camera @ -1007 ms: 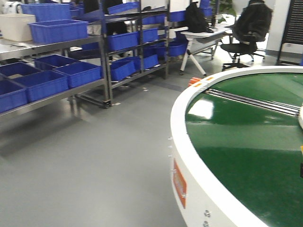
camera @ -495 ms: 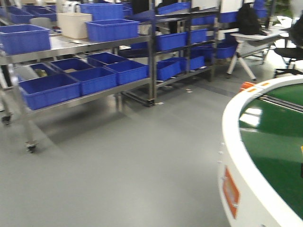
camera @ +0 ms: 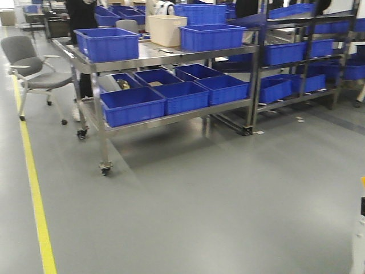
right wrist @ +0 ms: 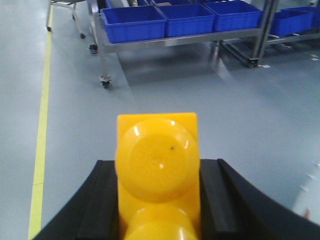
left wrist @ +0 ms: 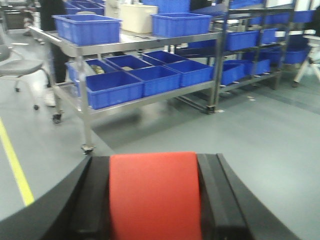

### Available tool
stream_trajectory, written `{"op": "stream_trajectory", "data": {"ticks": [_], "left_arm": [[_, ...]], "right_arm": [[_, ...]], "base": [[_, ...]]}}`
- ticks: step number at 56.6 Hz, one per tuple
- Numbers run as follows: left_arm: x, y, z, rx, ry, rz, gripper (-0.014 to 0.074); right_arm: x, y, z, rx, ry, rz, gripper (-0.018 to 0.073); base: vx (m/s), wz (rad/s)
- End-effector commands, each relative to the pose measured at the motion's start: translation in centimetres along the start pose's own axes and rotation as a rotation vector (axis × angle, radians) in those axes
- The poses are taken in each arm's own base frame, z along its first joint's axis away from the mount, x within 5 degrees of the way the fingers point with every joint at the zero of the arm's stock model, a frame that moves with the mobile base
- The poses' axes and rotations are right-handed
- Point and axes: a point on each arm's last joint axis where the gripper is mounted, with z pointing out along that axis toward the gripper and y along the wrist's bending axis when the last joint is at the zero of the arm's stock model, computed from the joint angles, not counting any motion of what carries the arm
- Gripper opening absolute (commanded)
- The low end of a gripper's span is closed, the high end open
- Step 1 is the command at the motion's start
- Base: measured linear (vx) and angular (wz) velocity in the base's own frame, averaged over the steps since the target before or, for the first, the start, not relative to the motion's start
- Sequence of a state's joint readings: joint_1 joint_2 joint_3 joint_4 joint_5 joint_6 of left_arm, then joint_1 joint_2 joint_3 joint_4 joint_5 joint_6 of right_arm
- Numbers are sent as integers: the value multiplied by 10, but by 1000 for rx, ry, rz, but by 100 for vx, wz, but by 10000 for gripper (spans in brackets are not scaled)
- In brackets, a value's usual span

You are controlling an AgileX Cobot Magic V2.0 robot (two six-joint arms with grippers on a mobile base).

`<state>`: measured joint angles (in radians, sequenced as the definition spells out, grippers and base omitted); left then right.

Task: Pick red and yellow blocks into blue bin
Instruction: 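Drive the base to the blue bin holding both blocks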

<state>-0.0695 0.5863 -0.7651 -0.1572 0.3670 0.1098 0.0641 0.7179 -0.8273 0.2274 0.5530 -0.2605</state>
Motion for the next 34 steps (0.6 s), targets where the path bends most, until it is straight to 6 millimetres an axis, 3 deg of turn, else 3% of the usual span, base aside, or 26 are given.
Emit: {"op": "stream_trajectory", "data": {"ticks": [1, 16, 34], "left_arm": [[-16, -1, -3, 1, -106, -8, 2], [-16, -1, -3, 1, -106, -8, 2], [-16, -1, -3, 1, -105, -8, 2]], "right_arm": [[-16, -2, -6, 25, -113, -8, -11], [-16, -2, -6, 25, -113, -8, -11], [-16, -2, -6, 25, -114, -8, -11]], "base": [[25, 33], [30, 14], [41, -13]]}}
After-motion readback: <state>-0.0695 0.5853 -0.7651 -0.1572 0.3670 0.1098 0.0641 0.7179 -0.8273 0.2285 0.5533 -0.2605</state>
